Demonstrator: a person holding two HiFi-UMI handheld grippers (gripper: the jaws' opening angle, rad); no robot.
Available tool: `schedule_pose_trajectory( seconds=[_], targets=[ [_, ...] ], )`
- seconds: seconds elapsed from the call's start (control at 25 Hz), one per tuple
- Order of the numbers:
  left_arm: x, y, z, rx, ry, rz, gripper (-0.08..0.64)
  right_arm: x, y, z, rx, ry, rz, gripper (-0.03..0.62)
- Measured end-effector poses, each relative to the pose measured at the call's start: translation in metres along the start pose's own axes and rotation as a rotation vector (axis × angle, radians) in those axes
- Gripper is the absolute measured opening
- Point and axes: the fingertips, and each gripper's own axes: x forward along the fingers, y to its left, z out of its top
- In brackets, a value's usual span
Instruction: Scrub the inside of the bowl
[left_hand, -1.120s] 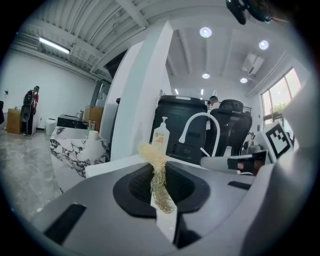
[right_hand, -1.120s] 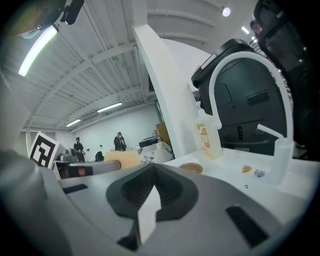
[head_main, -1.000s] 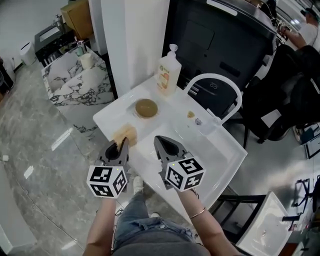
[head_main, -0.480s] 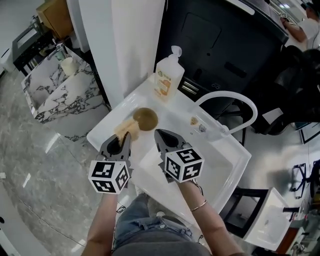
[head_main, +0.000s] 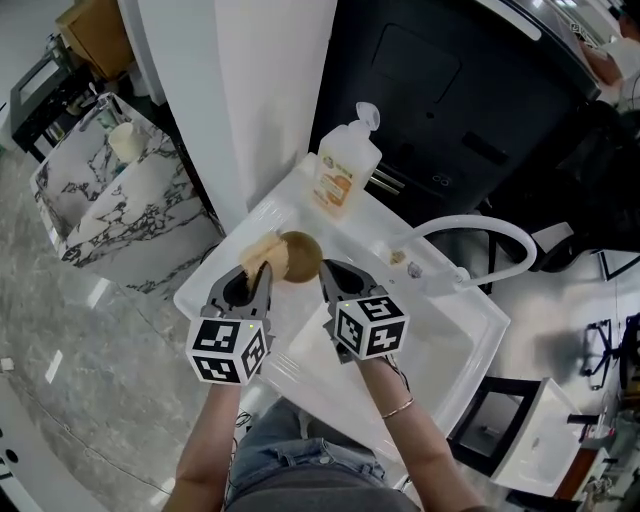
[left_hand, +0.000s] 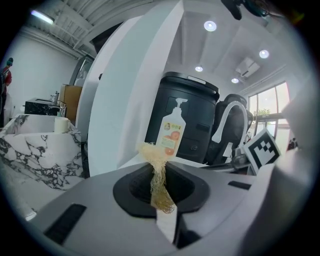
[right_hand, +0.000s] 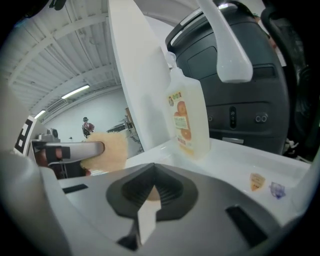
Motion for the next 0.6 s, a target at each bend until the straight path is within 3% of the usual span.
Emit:
schedule_pose_trajectory(
  seconds=[0.32, 0.6],
  targets=[
    [0.028, 0.004, -0.007, 0.013, 0.041, -0.006, 0.046, 0.031, -0.031, -0.024, -0.002, 0.117, -0.039, 0.009],
    [0.047, 0.007, -0.01, 0.019, 0.061, 0.004, 0.046, 0.051, -0.04, -0.031, 0.049, 0.164, 0.021, 0.011]
  ],
)
